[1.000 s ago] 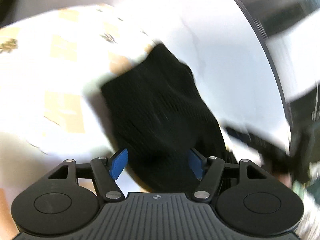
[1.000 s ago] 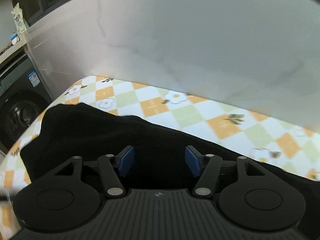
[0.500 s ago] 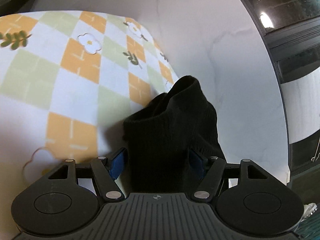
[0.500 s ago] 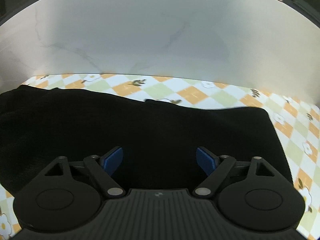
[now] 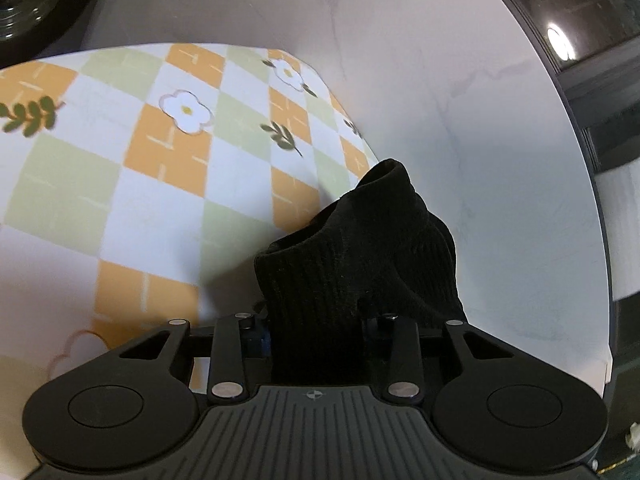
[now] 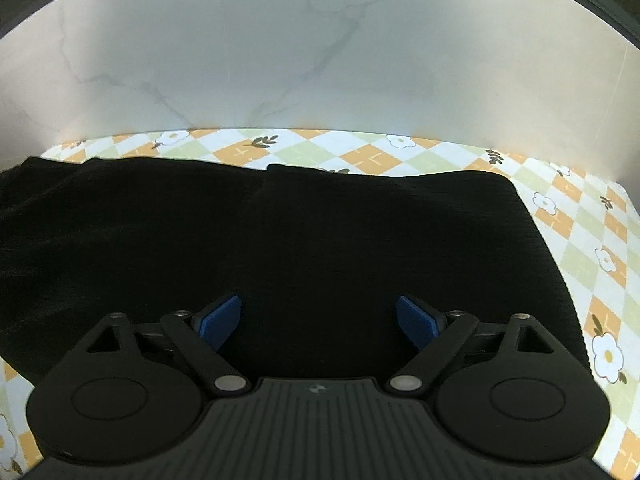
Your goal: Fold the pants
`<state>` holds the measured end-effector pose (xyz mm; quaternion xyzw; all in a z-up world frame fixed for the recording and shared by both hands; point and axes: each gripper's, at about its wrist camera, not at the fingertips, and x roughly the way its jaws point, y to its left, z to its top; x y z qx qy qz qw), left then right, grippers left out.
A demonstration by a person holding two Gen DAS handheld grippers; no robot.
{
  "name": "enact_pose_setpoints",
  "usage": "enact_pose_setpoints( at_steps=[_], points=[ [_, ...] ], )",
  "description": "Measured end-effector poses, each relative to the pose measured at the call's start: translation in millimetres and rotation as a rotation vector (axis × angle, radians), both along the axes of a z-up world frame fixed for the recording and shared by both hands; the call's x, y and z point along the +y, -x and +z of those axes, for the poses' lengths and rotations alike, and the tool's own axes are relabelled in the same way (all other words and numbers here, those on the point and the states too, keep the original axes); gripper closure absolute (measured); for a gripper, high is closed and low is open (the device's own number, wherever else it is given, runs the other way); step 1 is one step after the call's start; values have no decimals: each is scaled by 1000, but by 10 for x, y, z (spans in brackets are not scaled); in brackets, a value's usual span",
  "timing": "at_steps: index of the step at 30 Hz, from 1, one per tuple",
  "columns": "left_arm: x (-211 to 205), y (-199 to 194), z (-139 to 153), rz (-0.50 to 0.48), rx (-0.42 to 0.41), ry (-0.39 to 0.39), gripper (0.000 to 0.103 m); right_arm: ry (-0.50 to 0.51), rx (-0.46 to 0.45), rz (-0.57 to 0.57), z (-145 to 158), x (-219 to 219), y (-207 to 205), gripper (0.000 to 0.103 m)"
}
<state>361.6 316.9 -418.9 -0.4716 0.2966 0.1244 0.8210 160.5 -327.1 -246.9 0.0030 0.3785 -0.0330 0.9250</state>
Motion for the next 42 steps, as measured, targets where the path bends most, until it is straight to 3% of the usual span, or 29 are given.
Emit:
enact_pose_setpoints(
  at_steps=[7,11,24,30,35,39,42],
  points=[
    [370,323,-3,99,20,-12,65,-16,60,95,-161,268,-18,8],
    [509,509,6,137,35,-26,65,-10,7,138,-280,435,85,2],
    [546,647,116,195,79,38,65,5,77,144,-238,510,-32,0],
    [528,700,211,205,90,31,66,11,154,137,-180,552,-127,0],
    [573,905,216,257,113,73,66,11,196,171,-162,616,-97,0],
    [563,1055,277,283,124,57,66,16,235,205,-144,683,-117,0],
    [482,1141,380,281,131,4,66,30,252,249,-108,720,-162,1]
  ],
)
